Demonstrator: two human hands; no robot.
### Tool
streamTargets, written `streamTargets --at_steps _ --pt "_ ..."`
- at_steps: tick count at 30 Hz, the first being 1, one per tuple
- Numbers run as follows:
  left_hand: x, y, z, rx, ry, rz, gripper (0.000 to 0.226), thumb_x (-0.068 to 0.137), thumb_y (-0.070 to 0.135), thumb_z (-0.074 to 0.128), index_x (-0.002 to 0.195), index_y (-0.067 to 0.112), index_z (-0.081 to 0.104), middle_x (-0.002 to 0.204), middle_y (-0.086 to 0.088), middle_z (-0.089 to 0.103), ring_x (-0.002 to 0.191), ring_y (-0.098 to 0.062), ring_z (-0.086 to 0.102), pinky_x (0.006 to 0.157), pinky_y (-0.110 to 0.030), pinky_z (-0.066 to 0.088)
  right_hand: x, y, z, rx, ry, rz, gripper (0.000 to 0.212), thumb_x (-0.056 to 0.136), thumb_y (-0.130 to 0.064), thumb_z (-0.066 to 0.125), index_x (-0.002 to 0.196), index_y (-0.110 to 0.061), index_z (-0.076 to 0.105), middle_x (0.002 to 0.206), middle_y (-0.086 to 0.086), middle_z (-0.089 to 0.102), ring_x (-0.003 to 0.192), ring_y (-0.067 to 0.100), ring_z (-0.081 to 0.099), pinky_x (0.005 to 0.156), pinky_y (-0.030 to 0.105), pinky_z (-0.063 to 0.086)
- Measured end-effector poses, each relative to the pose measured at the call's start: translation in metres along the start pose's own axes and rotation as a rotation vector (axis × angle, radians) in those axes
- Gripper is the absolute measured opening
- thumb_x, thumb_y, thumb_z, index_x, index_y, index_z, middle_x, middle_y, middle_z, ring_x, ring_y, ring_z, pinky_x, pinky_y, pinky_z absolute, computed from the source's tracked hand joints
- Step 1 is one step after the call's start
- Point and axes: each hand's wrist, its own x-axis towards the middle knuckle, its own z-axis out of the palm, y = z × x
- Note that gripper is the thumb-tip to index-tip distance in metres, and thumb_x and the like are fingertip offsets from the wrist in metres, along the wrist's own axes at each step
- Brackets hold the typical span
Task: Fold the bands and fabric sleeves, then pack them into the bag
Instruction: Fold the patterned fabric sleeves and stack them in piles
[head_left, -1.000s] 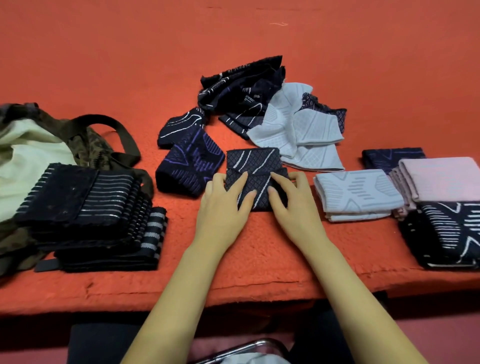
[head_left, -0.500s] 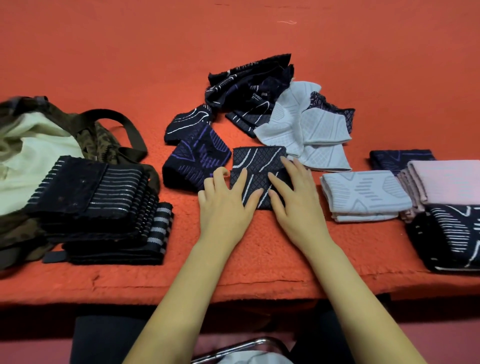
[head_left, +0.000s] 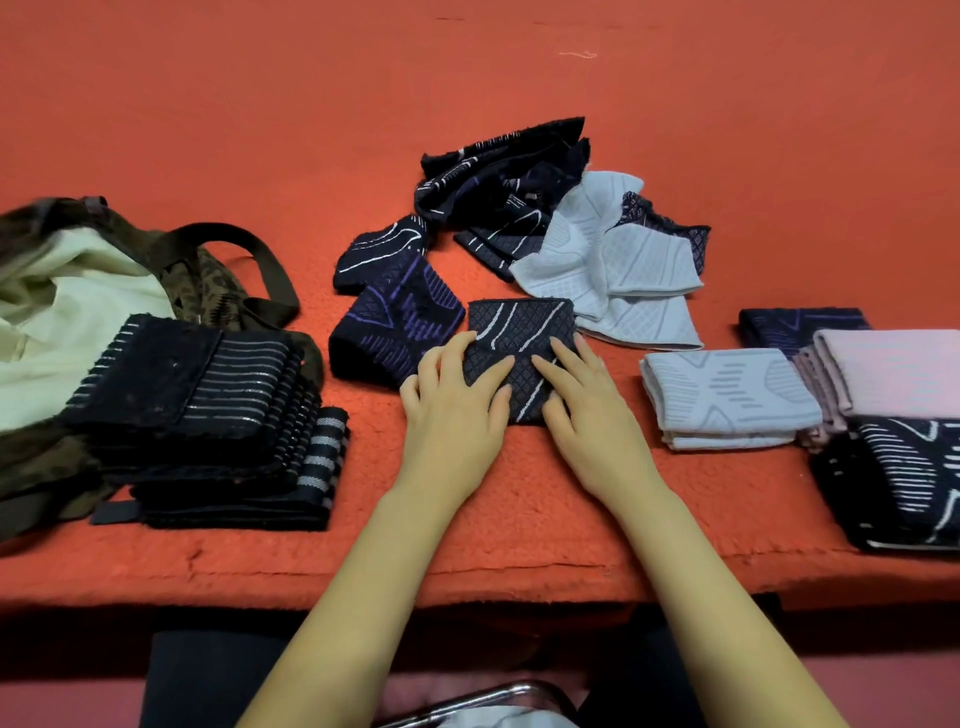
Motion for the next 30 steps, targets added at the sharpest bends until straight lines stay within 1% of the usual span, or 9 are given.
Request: streamTargets --at_steps 3,8,13,17,19,24,27,28,30 --pt "0.001 -0.002 -0.003 -0.104 -0.001 -0.058 0.047 0.085 0.030 0.032 0.119 0.033 0.063 0.138 0.000 0.043 0.118 -0.017 0.029 0.093 -0.039 0.029 -0.001 0.001 0.000 0.050 0.041 0.007 0.053 0.082 -0.013 0.032 0.131 -0.005 0.053 0.148 0.010 0.037 0.144 0.022 0.019 0.119 0.033 0.011" --pt "0.000 -0.004 -0.004 -0.171 0.060 -0.030 0.047 0.075 0.000 0.052 0.115 0.021 0.066 0.134 -0.003 0.048 0.116 -0.018 0.033 0.093 -0.041 0.032 -0.001 0.007 0.005 0.036 0.144 -0.023 0.043 0.077 0.000 0.041 0.113 -0.001 0.064 0.135 0.016 0.051 0.133 0.033 0.038 0.112 0.020 0.013" --pt "0.003 -0.013 -0.005 -0.224 -0.048 0.074 0.049 0.086 0.030 0.030 0.122 0.019 0.062 0.136 -0.002 0.050 0.128 -0.018 0.036 0.105 -0.038 0.027 -0.003 0.008 0.003 0.034 0.163 -0.036 0.038 0.079 -0.001 0.042 0.108 -0.003 0.066 0.124 0.013 0.058 0.124 0.032 0.048 0.106 0.022 0.023" --pt "-0.001 -0.023 -0.012 -0.184 -0.296 0.187 0.071 0.083 0.056 0.023 0.145 0.023 0.035 0.155 0.002 0.023 0.144 -0.013 0.013 0.119 -0.029 0.004 -0.004 0.003 -0.001 0.103 0.108 0.013 0.048 0.082 -0.029 0.034 0.113 -0.008 0.064 0.128 0.005 0.056 0.128 0.021 0.044 0.107 0.020 0.024" --pt "0.000 -0.024 -0.014 -0.196 -0.310 0.195 0.071 0.084 0.056 0.031 0.146 0.023 0.031 0.156 0.002 0.020 0.145 -0.014 0.010 0.119 -0.031 0.005 -0.005 0.002 -0.002 0.108 0.082 0.011 0.054 0.076 -0.038 0.036 0.116 -0.011 0.062 0.131 0.002 0.053 0.130 0.017 0.040 0.110 0.021 0.020" --pt "0.004 -0.022 -0.011 -0.351 -0.199 0.119 0.053 0.088 0.043 0.042 0.131 0.014 0.055 0.145 -0.005 0.043 0.137 -0.020 0.032 0.114 -0.023 0.015 -0.005 0.003 -0.002 0.031 0.086 -0.033 0.052 0.070 -0.029 0.042 0.117 -0.014 0.060 0.129 0.001 0.053 0.130 0.015 0.039 0.116 0.032 0.001" --pt "0.004 -0.019 -0.016 -0.450 -0.106 0.080 0.040 0.089 0.039 0.046 0.114 0.013 0.063 0.125 -0.001 0.059 0.122 -0.011 0.044 0.104 -0.010 0.021 -0.007 0.002 -0.005 0.158 0.164 -0.010 0.045 0.075 -0.032 0.042 0.111 -0.014 0.061 0.115 -0.003 0.063 0.115 0.013 0.054 0.113 0.032 0.024" --pt "0.003 -0.018 -0.020 -0.486 -0.065 0.047 0.035 0.089 0.038 0.047 0.107 0.014 0.064 0.113 0.004 0.062 0.112 -0.008 0.048 0.099 -0.011 0.028 -0.008 0.000 -0.008 0.262 0.206 0.020 0.037 0.078 -0.029 0.049 0.109 -0.015 0.062 0.107 -0.007 0.065 0.106 0.009 0.058 0.105 0.029 0.036" --pt "0.001 -0.015 -0.027 -0.540 0.001 -0.043 0.025 0.089 0.041 0.049 0.097 0.020 0.059 0.094 0.014 0.059 0.095 -0.008 0.052 0.086 -0.019 0.037 -0.010 -0.001 -0.012 0.467 0.294 0.080 0.023 0.082 -0.020 0.062 0.105 -0.016 0.061 0.095 -0.015 0.066 0.092 -0.002 0.061 0.088 0.016 0.044"
